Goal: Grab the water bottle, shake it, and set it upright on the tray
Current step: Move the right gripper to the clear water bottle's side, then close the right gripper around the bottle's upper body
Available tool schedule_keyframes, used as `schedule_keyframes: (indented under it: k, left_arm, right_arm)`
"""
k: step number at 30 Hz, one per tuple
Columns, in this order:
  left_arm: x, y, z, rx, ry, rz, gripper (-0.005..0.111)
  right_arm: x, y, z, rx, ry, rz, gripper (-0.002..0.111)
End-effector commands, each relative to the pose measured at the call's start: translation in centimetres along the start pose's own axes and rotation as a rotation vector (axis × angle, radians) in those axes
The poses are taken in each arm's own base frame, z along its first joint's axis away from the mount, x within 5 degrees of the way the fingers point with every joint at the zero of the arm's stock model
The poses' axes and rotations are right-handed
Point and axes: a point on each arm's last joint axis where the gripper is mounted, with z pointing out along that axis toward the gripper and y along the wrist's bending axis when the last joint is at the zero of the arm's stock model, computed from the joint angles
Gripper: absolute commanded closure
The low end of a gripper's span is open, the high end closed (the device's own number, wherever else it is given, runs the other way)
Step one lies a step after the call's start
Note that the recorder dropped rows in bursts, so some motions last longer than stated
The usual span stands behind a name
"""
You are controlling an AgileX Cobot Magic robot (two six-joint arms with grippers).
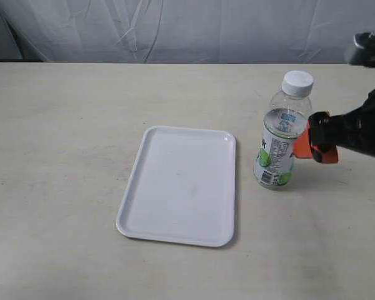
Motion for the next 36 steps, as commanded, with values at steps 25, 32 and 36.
schedule_keyframes:
  k: [25, 32, 36]
  left_arm:
    - [-0.1, 0.0, 0.0, 0.0, -0.015, -0.011, 0.107]
    - [-0.1, 0.0, 0.0, 0.0, -0.015, -0.011, 0.107]
    - [-0.1, 0.0, 0.0, 0.0, -0.015, -0.011, 0.107]
  right_arm:
    - [2.8, 2.5, 10.9, 0.056, -0.377, -0.1, 0.004]
    - [2.7, 2.0, 11.9, 0.09, -0.4, -0.019, 0.004]
    - [2.5, 1.9, 12.3, 0.082, -0.432, 0.086, 0.004]
